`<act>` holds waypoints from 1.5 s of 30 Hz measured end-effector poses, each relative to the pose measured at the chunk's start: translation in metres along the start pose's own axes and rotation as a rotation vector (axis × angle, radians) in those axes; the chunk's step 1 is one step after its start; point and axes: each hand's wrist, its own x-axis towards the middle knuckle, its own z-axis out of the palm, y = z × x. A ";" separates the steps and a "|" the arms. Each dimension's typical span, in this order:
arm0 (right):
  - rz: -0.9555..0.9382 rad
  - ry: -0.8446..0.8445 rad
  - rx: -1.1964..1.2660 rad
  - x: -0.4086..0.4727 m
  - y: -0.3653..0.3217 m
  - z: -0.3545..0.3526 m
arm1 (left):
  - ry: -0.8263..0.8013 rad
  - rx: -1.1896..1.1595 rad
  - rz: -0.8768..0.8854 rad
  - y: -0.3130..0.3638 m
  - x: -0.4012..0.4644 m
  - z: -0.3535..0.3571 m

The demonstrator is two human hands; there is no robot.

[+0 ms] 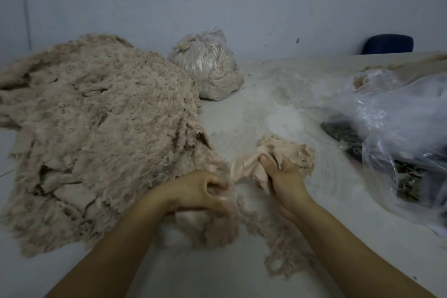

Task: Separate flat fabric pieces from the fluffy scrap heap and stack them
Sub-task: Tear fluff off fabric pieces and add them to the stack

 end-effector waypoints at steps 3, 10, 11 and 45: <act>0.019 -0.145 -0.078 -0.003 0.000 0.003 | 0.091 -0.409 0.036 0.018 0.009 0.009; 0.106 -0.031 -0.071 -0.008 -0.007 -0.001 | 0.280 -0.627 0.017 0.029 0.023 0.041; 0.118 -0.004 -0.076 -0.007 -0.008 -0.005 | 0.324 -0.611 0.010 0.026 0.023 0.042; 0.061 -0.151 -0.367 -0.012 -0.004 -0.037 | 0.652 -0.859 -0.063 0.043 0.031 0.034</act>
